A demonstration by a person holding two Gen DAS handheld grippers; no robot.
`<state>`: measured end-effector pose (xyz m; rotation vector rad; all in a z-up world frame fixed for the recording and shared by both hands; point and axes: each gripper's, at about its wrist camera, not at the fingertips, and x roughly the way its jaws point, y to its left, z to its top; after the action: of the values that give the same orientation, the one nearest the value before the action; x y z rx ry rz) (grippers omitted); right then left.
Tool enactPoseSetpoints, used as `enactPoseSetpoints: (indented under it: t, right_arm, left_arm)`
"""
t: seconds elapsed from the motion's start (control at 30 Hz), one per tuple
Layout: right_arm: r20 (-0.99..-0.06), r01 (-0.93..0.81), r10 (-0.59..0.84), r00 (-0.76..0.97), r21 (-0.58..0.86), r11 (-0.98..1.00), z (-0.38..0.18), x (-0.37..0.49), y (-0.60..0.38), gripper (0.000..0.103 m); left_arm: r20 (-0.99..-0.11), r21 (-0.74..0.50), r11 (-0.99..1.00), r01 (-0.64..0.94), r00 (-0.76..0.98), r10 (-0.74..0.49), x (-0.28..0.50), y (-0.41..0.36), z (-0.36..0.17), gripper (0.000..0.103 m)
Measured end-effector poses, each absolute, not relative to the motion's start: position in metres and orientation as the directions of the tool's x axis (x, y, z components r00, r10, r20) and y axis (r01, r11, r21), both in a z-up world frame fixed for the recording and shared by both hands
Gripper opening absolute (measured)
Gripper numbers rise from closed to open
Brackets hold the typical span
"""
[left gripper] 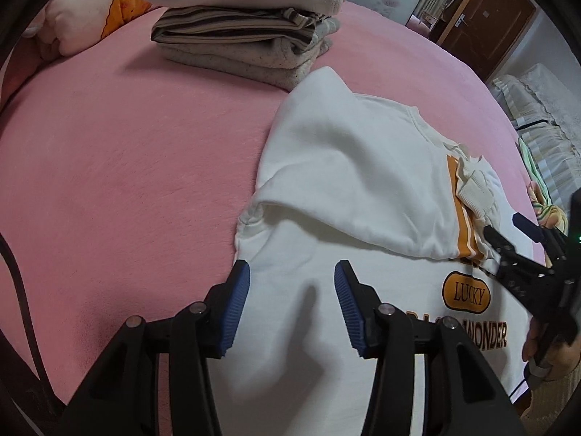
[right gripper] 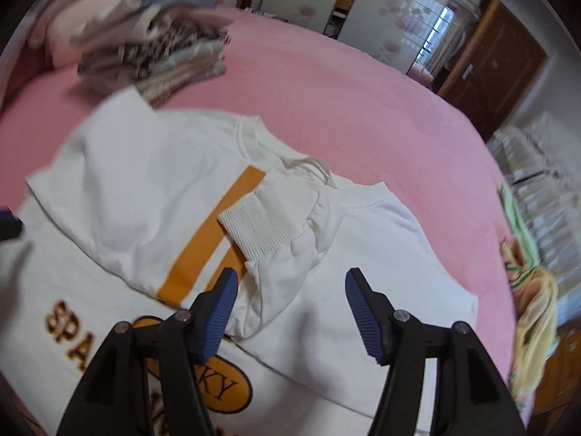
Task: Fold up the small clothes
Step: 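Grasp the laid sleeve cuff with the right tool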
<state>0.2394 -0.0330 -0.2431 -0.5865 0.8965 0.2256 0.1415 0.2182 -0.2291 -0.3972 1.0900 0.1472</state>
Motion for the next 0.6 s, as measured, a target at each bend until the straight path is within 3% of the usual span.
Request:
enactPoseSetpoints:
  t: [0.13, 0.27, 0.4, 0.47, 0.6]
  right_arm:
    - [-0.751, -0.416, -0.132, 0.648, -0.493, 0.764, -0.260, 0.239, -0.017, 0.062]
    - [-0.736, -0.375, -0.163, 0.657, -0.506, 0.777, -0.263, 0.249, -0.015, 0.062]
    - [-0.769, -0.346, -0.130, 0.626, -0.423, 0.837, -0.259, 0.265, -0.024, 0.059]
    - [-0.785, -0.314, -0.098, 0.612, -0.355, 0.880, -0.254, 0.270, -0.034, 0.048]
    - [-0.819, -0.203, -0.013, 0.574, -0.157, 0.967, -0.243, 0.278, -0.076, 0.047]
  left_arm:
    - [-0.880, -0.248, 0.924, -0.292, 0.466, -0.089, 0.146, 0.216, -0.230, 0.047]
    - [-0.881, -0.252, 0.923, -0.291, 0.463, -0.095, 0.150, 0.217, -0.233, 0.047]
    - [-0.887, -0.233, 0.923, -0.307, 0.455, -0.073, 0.148, 0.222, -0.235, 0.047]
    - [-0.890, -0.217, 0.923, -0.318, 0.452, -0.054, 0.147, 0.225, -0.236, 0.047]
    - [-0.898, -0.185, 0.921, -0.342, 0.440, -0.016, 0.149, 0.231, -0.241, 0.047]
